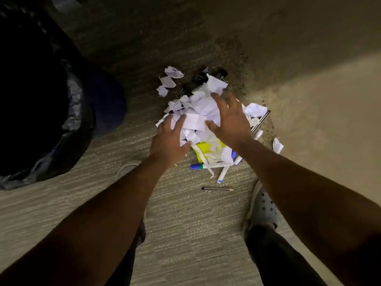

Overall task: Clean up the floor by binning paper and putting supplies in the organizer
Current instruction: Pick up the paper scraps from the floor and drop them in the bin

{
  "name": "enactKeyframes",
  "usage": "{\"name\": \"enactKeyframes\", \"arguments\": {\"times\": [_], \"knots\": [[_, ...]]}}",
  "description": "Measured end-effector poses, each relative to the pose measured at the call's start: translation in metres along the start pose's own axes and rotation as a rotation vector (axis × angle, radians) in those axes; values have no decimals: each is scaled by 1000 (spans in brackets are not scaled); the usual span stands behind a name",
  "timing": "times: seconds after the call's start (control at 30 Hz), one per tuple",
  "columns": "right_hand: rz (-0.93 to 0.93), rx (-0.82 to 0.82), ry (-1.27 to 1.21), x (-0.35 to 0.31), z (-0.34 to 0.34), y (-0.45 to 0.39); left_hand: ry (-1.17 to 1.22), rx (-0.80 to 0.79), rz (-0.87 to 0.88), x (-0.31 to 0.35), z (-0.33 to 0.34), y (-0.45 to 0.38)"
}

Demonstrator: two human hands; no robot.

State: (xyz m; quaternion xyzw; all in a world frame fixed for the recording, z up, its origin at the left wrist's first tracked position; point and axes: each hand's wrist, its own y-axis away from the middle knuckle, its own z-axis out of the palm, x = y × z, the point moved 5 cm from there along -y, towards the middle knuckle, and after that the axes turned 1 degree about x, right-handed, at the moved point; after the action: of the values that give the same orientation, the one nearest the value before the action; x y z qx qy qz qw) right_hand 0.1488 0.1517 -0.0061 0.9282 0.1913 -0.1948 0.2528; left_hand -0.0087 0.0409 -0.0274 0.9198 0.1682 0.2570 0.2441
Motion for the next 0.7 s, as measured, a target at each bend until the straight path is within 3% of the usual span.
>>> {"name": "enactKeyframes", "arguments": {"times": [0.1,0.37,0.5,0.7], "knots": [[-66,-37,72,-7,10,-28,-68,-28,145,14,10,-20],[-60,-271,162,-12,48,-46,54,16,135,10,21,-36],[-44,-160,141,-14,48,-41,219,6,52,8,21,-34],[44,12,8,-13,15,-29,432,197,-58,12,-11,-11]]}}
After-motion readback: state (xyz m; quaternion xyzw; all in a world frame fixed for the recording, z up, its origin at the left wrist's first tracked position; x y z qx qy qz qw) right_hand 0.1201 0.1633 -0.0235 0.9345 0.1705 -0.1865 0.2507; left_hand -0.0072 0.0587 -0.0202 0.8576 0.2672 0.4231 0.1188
